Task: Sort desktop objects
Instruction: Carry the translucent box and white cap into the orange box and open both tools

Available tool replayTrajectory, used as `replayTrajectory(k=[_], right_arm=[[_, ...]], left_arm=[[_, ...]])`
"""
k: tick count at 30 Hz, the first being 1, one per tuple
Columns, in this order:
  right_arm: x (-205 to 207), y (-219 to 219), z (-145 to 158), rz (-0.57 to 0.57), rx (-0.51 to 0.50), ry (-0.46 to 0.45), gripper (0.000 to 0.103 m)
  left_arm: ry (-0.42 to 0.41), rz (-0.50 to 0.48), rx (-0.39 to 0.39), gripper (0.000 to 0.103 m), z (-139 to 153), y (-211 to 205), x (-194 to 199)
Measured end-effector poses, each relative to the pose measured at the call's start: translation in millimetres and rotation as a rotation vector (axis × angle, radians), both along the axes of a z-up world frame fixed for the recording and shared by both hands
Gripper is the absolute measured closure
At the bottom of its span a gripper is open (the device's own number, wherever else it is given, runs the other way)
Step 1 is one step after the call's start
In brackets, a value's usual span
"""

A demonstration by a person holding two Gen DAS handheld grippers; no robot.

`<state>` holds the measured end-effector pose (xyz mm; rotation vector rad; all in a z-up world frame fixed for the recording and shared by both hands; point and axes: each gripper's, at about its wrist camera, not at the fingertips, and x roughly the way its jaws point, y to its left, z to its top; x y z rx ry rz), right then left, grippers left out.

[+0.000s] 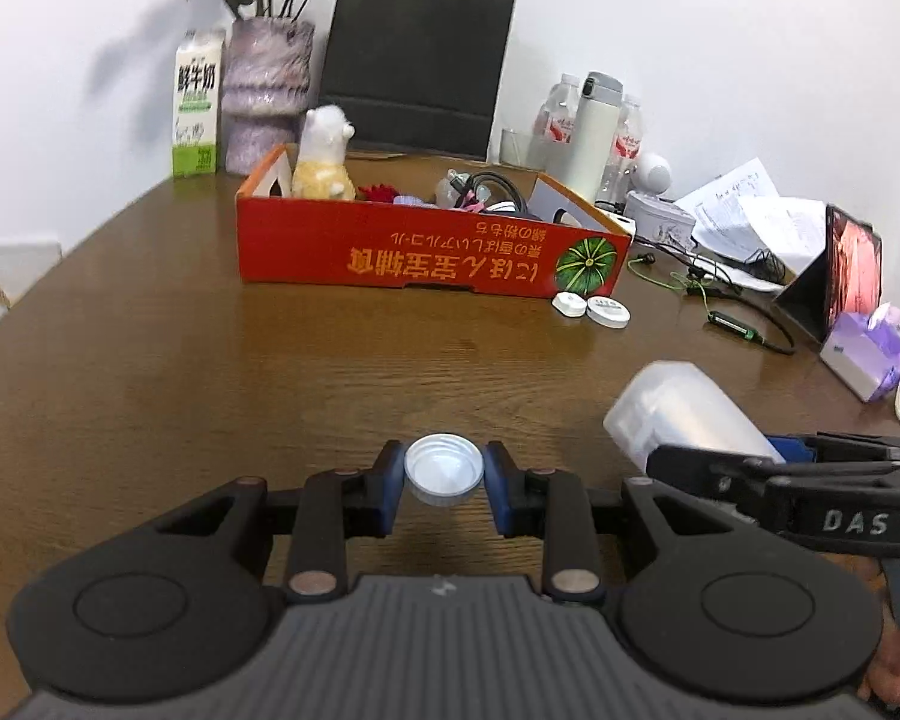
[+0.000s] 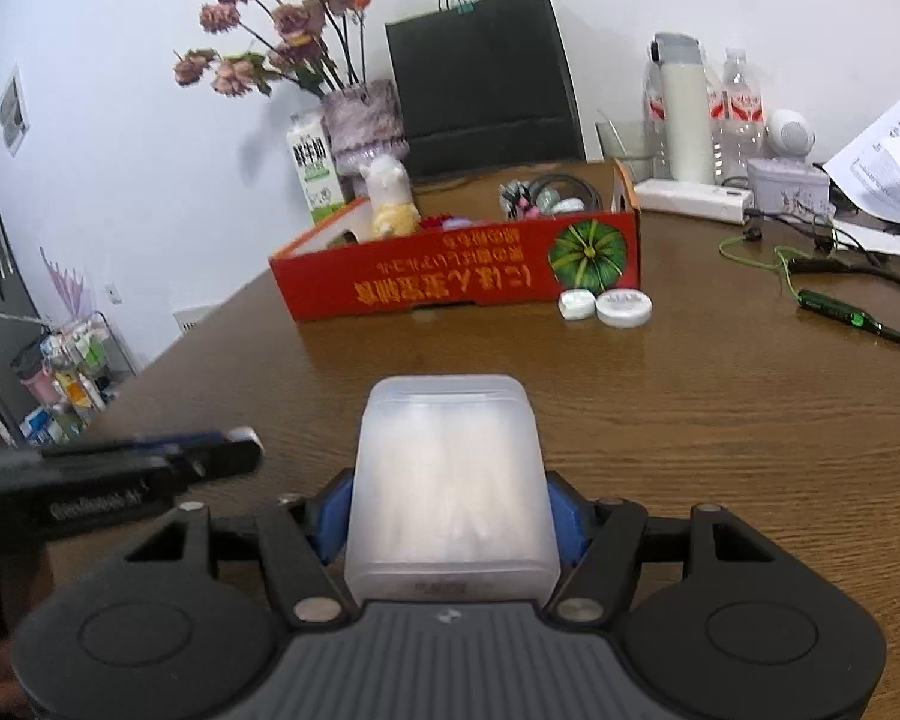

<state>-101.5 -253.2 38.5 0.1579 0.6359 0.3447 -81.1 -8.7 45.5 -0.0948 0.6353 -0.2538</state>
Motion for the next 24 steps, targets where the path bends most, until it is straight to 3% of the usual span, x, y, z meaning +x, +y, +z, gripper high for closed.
replayTrajectory(k=[4,7,11,13,17,19,24], right_arm=[[11,4,16,0.014,0.026,-0.021,0.040],[36,9,35,0.009,0.036,-0.034,0.040],[102,19,63,0.018,0.115,-0.022,0.040],[143,30,71,0.007,0.135,0.004,0.040],[227,55,72,-0.032,0.162,0.075,0.040],[261,67,67,-0.043,0.167,0.117,0.040],[315,101,43,-0.068,0.075,0.179,0.040]], left_arm=[[-0.056,0.009,-0.049,0.074,18,9,12],[-0.119,0.038,-0.026,0.074,38,16,42],[-0.136,0.059,-0.023,0.074,65,29,104],[-0.154,0.075,0.019,0.074,76,32,140],[-0.109,0.149,0.041,0.074,80,44,211],[-0.085,0.137,0.048,0.074,75,47,239],[0.003,0.173,0.110,0.074,48,40,291]])
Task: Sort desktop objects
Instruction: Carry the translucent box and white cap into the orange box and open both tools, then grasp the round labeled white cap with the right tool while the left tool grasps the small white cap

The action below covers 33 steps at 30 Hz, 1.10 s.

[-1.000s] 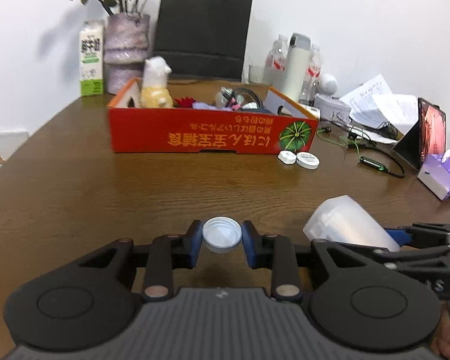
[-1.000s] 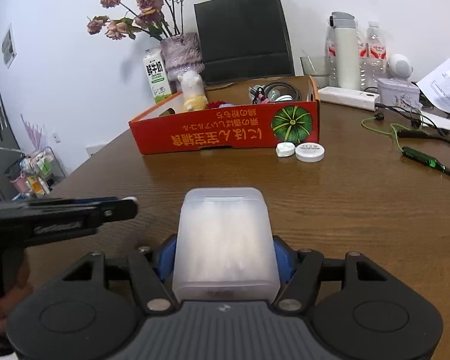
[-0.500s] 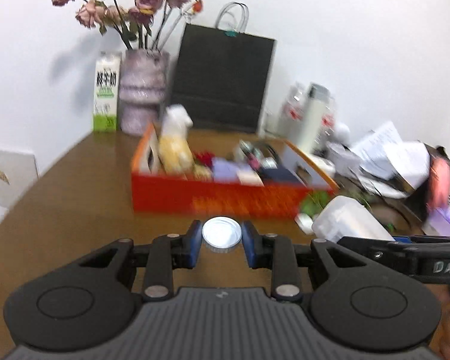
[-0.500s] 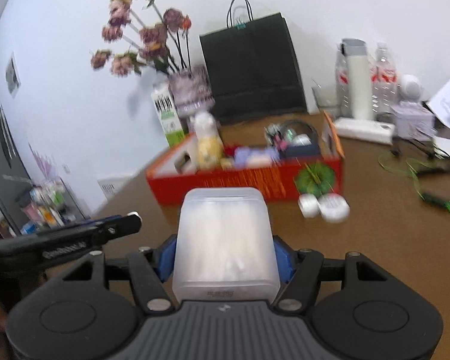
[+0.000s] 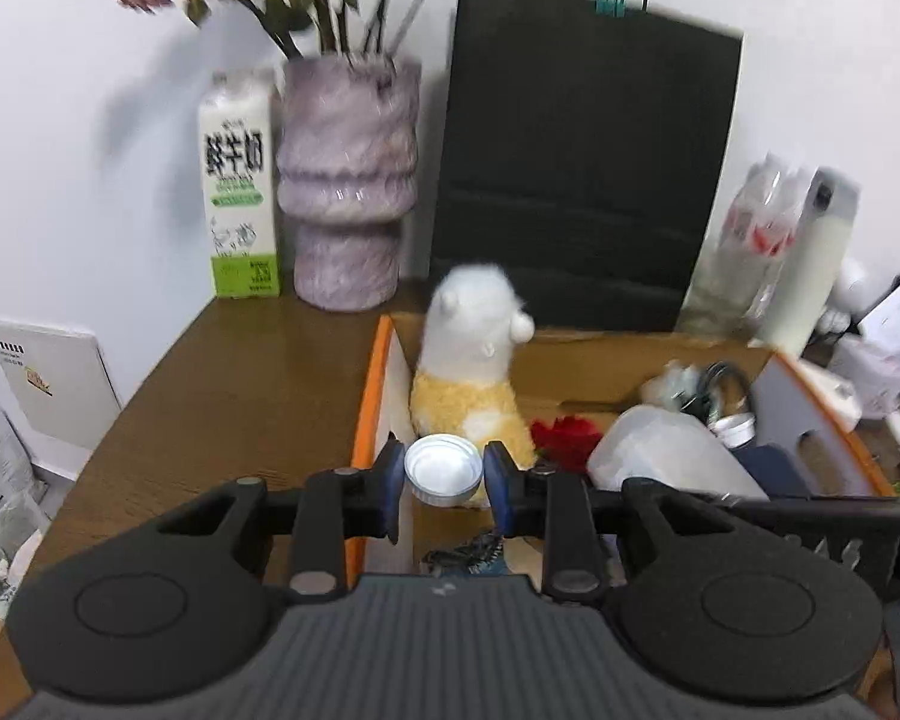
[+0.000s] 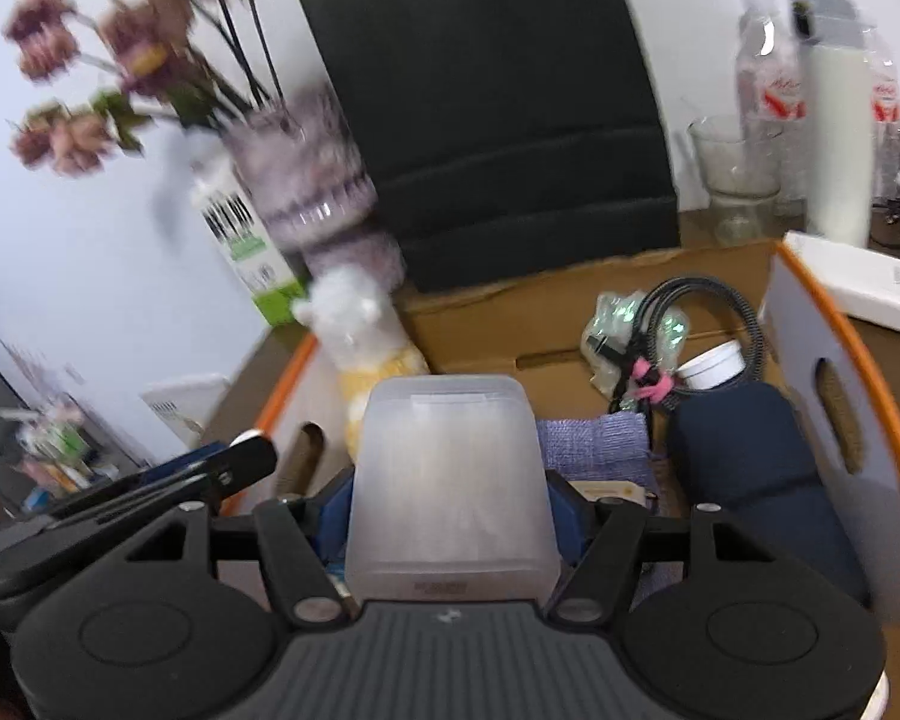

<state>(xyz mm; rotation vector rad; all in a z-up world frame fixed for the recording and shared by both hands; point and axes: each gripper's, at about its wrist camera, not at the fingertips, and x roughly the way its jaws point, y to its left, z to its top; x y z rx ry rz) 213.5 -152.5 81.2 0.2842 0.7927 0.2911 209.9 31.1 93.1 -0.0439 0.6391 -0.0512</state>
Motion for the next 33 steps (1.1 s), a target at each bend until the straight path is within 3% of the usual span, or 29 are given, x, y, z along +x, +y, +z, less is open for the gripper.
replayTrajectory(k=[2,5,7,11,13,17,19,21,27,33], right_arm=[[5,5,-12,-0.013,-0.030,0.042,0.038],[-3,11,-21,0.025,-0.082,0.011,0.036],[-7,15,-20,0.050,-0.104,0.013,0.027],[-18,-2,-6,0.095,-0.001,0.017,0.023],[-25,-15,2,0.073,0.004,-0.008,0.023],[-40,-40,17,-0.001,-0.033,-0.057,0.021],[-48,-51,22,-0.029,-0.070,-0.076,0.021],[-59,-60,27,-0.050,-0.100,-0.092,0.021],[-104,-79,25,-0.074,-0.263,-0.185,0.018],[-162,-94,4,-0.053,-0.267,-0.214,0.017]], left_arm=[[0.003,0.019,-0.005,0.073,-8,0,8],[0.037,-0.011,-0.072,0.055,-15,7,18],[0.044,-0.009,-0.064,0.048,-17,6,17],[0.015,0.021,-0.117,0.045,-6,13,-3],[-0.014,0.053,-0.144,0.032,2,17,-14],[-0.043,0.040,-0.075,0.023,11,5,-34],[-0.042,0.046,-0.070,0.008,11,0,-42],[-0.048,0.063,-0.088,0.000,11,-3,-50],[-0.064,0.054,-0.059,0.000,15,-9,-92],[-0.095,-0.056,-0.018,0.000,4,-26,-162]])
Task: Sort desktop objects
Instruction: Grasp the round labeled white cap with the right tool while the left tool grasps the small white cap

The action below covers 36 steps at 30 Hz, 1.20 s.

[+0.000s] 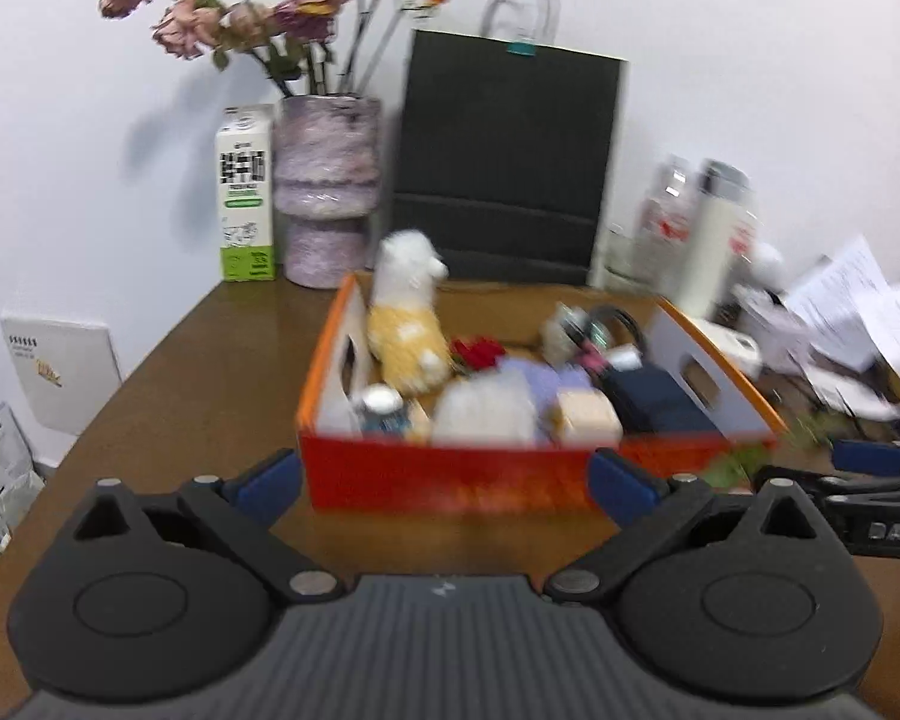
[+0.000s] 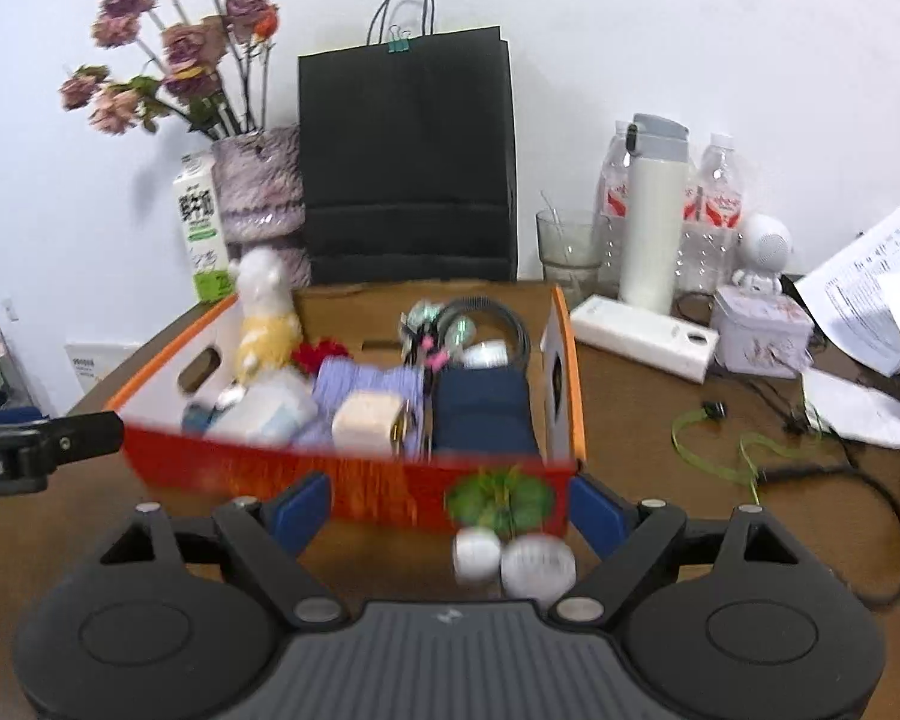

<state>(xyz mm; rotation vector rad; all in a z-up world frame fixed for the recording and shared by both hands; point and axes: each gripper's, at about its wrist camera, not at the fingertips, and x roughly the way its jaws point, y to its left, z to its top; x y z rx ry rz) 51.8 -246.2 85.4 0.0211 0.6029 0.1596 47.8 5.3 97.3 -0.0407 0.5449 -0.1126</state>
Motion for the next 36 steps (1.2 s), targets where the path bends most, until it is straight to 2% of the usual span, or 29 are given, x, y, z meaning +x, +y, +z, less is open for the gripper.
replayTrajectory(k=[3,5,11,13,18,23,25,33,36], right_arm=[[-34,-3,-20,0.028,-0.014,0.011,0.017],[-56,-4,-33,0.053,-0.020,0.030,0.017],[-119,-9,-55,0.126,0.014,0.033,0.017],[-141,-9,-56,0.135,-0.004,0.006,0.017],[-177,-7,-56,0.147,0.010,-0.033,0.016],[-193,-7,-59,0.132,0.061,-0.044,0.016],[-195,-8,-61,0.116,0.061,-0.035,0.016],[-182,-24,-66,0.035,0.083,0.007,0.016],[-172,-26,-66,0.028,0.063,0.017,0.016]], left_arm=[[0.021,-0.018,-0.012,0.000,-18,-7,-30],[0.045,0.005,-0.007,0.000,-33,-12,-50],[0.052,-0.008,0.071,0.000,-73,-28,-110],[0.048,0.005,0.098,0.000,-76,-29,-124],[0.010,0.012,0.062,0.000,-59,-22,-151],[0.032,0.010,0.008,0.000,-55,-23,-169],[0.031,0.006,0.011,0.000,-57,-28,-172],[0.080,-0.018,0.024,0.000,-69,-33,-157],[0.101,-0.023,0.023,0.000,-73,-33,-147]])
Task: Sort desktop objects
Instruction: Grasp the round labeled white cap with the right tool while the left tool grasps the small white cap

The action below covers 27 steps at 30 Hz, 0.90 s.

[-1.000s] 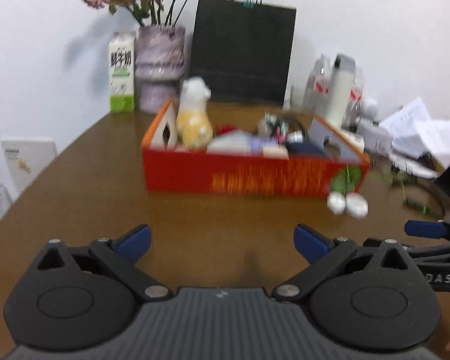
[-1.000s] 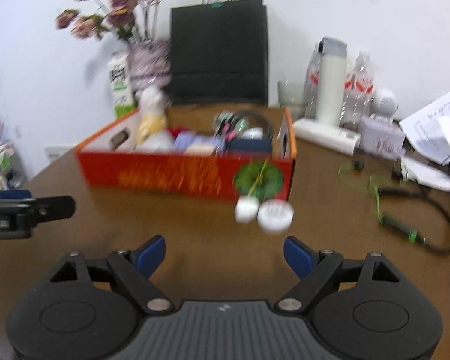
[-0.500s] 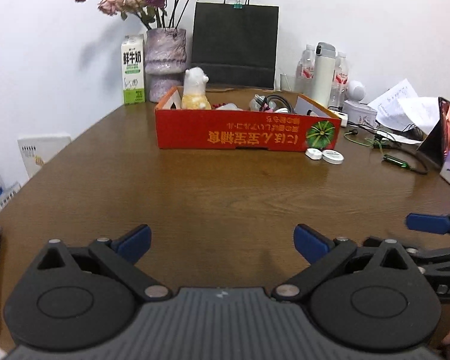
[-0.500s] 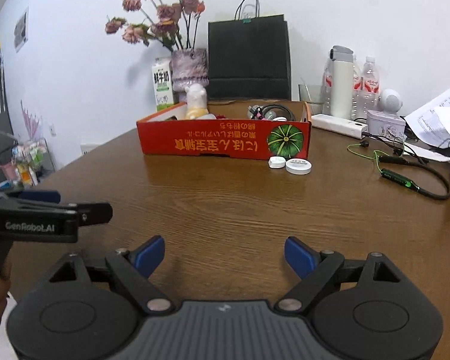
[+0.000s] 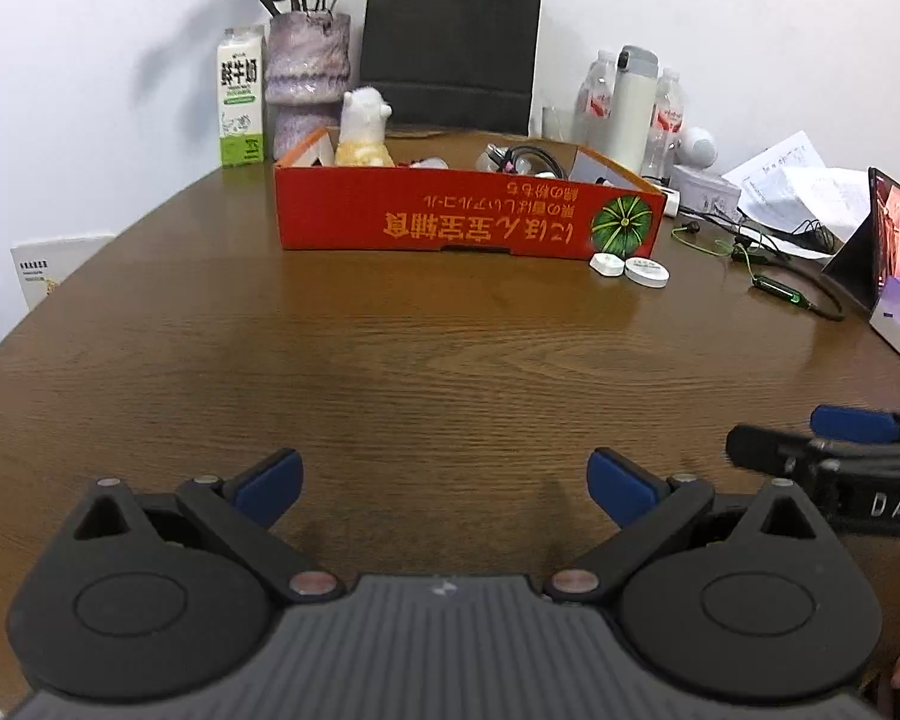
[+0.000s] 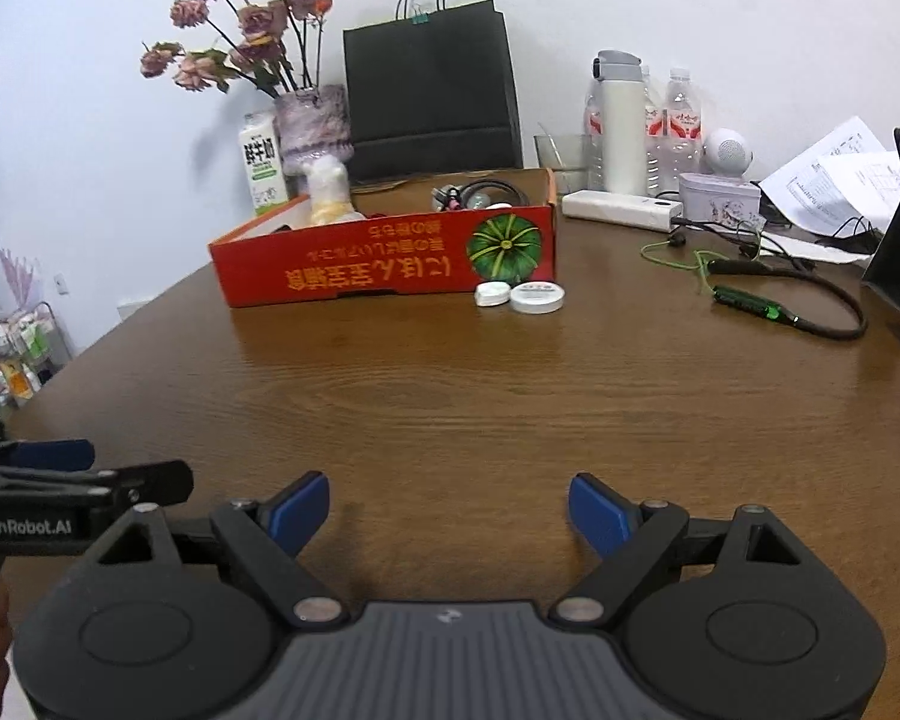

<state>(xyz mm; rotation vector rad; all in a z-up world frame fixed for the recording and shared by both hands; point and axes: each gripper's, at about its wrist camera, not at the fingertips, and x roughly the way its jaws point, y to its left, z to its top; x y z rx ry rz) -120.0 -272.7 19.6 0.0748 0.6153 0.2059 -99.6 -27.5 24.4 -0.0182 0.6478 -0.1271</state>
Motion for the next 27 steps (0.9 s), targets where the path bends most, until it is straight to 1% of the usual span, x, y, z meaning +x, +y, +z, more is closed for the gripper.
replayTrajectory(k=[3,6,8,10,12,14,18,20,21,22,23,25,27], right_arm=[[17,-5,3,-0.012,-0.009,0.022,0.016],[45,-8,6,-0.026,-0.066,0.049,0.017],[68,-9,6,-0.008,-0.112,0.036,0.021],[94,-10,5,-0.003,-0.138,0.049,0.025],[121,-11,5,0.014,-0.134,0.045,0.027],[149,-12,5,0.029,-0.142,0.045,0.035],[195,-18,1,0.074,-0.111,0.062,0.039],[209,-21,-5,0.087,-0.100,0.081,0.051],[211,-22,-7,0.089,-0.107,0.069,0.053],[213,-23,-8,0.096,-0.118,0.065,0.060],[214,-25,-9,0.104,-0.121,0.056,0.064],[214,-32,-10,0.122,-0.102,0.048,0.064],[214,-42,-9,0.105,-0.083,0.048,0.065]], left_arm=[[0.014,-0.016,0.005,0.000,-2,-4,12],[0.021,-0.059,-0.003,0.000,0,-9,30],[0.008,-0.075,0.010,0.000,2,-12,46],[-0.018,-0.082,0.027,0.000,4,-17,62],[-0.032,-0.108,0.040,0.000,8,-22,81],[-0.049,-0.136,0.043,0.000,12,-28,98],[-0.081,-0.206,0.016,0.002,15,-45,123],[-0.060,-0.232,-0.012,0.009,10,-55,137],[-0.046,-0.242,-0.016,0.015,8,-61,143],[-0.034,-0.253,-0.015,0.019,4,-68,150],[-0.021,-0.262,-0.013,0.020,1,-74,157],[-0.001,-0.270,-0.011,0.024,-5,-86,171],[0.019,-0.270,-0.014,0.029,-9,-98,185]])
